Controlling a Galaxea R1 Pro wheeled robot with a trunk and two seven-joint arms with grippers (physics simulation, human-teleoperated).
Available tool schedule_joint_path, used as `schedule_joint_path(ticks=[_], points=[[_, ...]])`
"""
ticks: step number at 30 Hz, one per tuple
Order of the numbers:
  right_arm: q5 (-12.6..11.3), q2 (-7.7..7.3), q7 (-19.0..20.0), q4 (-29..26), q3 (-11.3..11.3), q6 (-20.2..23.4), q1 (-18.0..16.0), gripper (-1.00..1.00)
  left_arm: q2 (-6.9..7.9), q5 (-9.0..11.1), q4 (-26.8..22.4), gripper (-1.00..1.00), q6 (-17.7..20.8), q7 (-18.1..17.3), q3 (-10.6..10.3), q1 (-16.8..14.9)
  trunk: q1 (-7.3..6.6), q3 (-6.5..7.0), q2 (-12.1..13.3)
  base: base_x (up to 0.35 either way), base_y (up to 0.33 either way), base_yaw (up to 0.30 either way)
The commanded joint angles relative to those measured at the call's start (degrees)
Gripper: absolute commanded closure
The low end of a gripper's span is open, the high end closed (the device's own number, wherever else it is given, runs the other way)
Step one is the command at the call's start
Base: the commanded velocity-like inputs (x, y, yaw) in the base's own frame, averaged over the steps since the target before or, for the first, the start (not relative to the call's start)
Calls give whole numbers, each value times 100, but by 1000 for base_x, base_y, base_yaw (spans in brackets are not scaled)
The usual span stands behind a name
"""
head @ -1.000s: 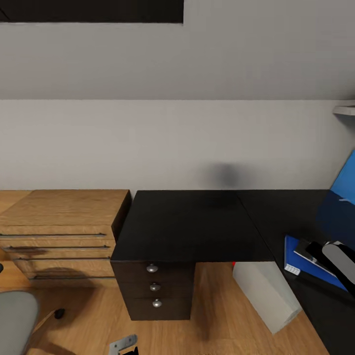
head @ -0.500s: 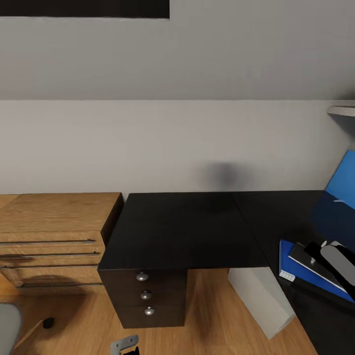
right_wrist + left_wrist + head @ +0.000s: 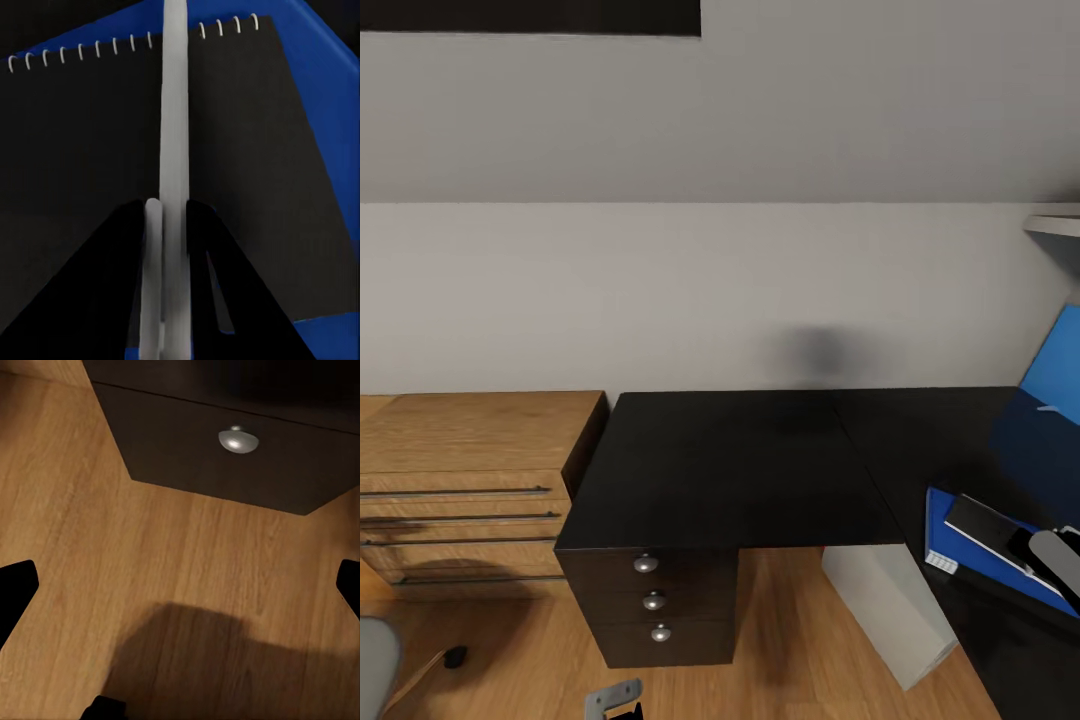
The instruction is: In the bedroom, organize the workspace by keeping the computer under the desk, ensuring the monitor is on the desk, placing the keyboard on the desk next to the monitor, placing the mouse on the desk next to the keyboard, moving the folder from the swivel chair onto the desk next to the mouse, stacking the notebook on top of the folder with the pen on top of the notebook, and positioning the swivel chair next to the desk.
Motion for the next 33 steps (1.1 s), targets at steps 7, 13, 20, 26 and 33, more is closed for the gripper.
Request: schedule_joint_path(ticks=[7, 13, 20, 26, 33], points=[[2, -8, 16, 41, 37, 16, -9, 100, 4, 33, -12, -100, 27, 35, -27, -3, 0, -6, -4, 2, 1, 0], [3, -8, 17, 34, 37, 16, -9, 100, 4, 36, -6, -100, 25, 35, -28, -3, 0, -6, -4, 161, 134, 0], [3, -8, 21, 25, 37, 16, -9, 100, -3, 30, 91, -100, 26, 35, -28, -3, 0, -6, -4, 23, 19, 0], [3, -8, 15, 24, 37, 16, -9, -100, -5, 29, 102, -100, 25, 35, -37, -3, 0, -6, -4, 1, 0, 0], [-3, -8, 26, -22, 37, 11, -9, -100, -4, 31, 107, -100, 25, 35, -46, -3, 0, -6, -4, 0, 0, 0]])
